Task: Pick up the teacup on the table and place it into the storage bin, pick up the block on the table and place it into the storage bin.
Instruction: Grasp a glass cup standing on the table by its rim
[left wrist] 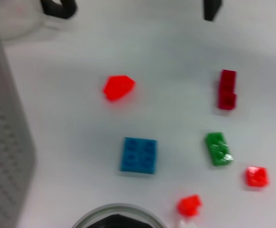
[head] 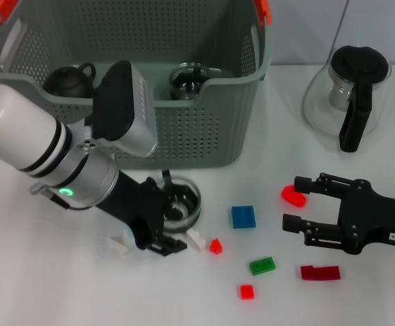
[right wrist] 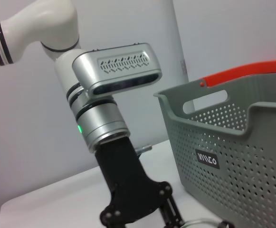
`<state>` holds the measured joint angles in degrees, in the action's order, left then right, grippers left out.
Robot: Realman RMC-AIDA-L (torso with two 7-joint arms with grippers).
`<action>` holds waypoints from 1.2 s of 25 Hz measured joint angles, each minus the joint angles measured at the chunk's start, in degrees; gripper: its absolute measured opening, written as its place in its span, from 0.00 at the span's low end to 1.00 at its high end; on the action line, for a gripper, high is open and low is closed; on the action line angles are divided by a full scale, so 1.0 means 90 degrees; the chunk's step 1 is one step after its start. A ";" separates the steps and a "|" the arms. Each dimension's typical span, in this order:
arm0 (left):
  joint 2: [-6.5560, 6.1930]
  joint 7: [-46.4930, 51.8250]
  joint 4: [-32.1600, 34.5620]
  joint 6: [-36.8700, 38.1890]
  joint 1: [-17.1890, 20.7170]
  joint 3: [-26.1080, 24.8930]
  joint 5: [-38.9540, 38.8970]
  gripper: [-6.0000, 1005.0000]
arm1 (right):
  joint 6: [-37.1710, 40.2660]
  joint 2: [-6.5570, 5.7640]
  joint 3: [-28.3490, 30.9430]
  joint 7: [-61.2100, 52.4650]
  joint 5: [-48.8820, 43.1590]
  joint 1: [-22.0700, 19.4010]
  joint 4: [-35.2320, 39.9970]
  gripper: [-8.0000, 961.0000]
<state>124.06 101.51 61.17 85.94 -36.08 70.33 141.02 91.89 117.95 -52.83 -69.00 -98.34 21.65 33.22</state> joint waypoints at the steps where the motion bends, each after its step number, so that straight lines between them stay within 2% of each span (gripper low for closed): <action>1: -0.0005 0.0024 0.0000 0.0129 0.0005 -0.0002 0.0005 0.47 | -0.0001 0.0000 0.0000 0.0000 0.0000 -0.0002 0.0000 0.85; 8: -0.0046 0.0245 0.0036 0.0816 0.0015 -0.0042 0.0116 0.46 | 0.0001 0.0000 0.0000 -0.0031 0.0000 -0.0012 0.0001 0.85; 14: 0.0035 0.0289 -0.0029 0.0287 0.0083 0.0109 0.0247 0.44 | -0.0008 0.0000 0.0000 -0.0052 0.0000 -0.0011 0.0001 0.85; 18: 0.0042 0.0334 -0.0100 -0.0008 0.0104 0.0326 0.0212 0.43 | -0.0008 0.0000 0.0000 -0.0051 0.0000 0.0002 0.0001 0.85; 29: 0.0034 0.0305 -0.0056 0.0020 0.0173 0.0404 0.0160 0.41 | -0.0006 0.0000 0.0021 -0.0049 0.0000 -0.0025 0.0001 0.85; 30: 0.0033 0.0295 -0.0040 0.0028 0.0174 0.0422 0.0150 0.37 | -0.0006 0.0000 0.0021 -0.0049 0.0000 -0.0024 0.0001 0.85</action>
<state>124.36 104.17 60.81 86.19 -34.52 74.13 142.37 91.84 117.95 -52.64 -69.44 -98.35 21.43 33.23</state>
